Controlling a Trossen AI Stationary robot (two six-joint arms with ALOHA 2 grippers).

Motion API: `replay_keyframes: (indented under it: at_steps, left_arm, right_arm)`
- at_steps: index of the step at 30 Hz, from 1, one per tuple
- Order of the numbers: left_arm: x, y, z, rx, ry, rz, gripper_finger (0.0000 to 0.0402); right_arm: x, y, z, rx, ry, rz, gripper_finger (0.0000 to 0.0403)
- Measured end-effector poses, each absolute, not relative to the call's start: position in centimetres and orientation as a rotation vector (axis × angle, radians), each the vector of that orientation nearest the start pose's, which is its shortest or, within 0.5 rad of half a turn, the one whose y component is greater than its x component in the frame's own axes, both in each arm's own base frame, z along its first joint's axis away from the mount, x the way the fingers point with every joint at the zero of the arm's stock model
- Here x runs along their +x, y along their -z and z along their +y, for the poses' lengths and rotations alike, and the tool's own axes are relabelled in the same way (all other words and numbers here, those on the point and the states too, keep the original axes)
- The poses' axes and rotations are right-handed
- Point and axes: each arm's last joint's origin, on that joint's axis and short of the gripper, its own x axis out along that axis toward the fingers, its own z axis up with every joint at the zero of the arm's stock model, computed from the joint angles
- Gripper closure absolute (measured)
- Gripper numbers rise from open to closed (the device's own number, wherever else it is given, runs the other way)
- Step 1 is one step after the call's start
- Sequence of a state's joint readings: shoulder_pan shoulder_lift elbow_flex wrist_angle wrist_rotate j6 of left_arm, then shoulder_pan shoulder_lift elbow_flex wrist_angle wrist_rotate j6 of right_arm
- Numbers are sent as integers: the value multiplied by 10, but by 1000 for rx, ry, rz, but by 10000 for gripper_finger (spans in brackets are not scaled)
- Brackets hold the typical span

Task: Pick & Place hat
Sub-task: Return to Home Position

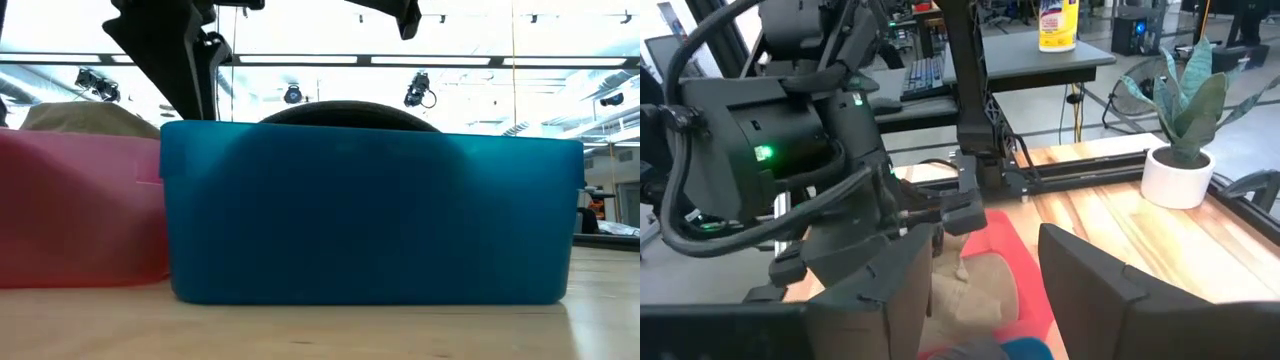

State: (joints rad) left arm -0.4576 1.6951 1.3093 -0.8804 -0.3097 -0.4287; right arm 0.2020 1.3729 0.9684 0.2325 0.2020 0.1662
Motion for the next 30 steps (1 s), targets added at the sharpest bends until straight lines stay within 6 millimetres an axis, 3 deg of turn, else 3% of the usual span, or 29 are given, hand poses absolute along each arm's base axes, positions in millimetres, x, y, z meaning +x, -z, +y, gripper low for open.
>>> replay_keyframes:
  at_steps: [16,24,30]
  left_arm:
    - [301,-244,-136,97,-182,1143,252]
    - [302,-248,-136,197,-251,1059,252]
    - [315,-249,-143,219,-137,932,252]
  right_arm:
    - [303,-313,56,56,5,121,214]
    - [297,-317,56,69,4,135,214]
    - [296,-317,56,69,3,134,214]
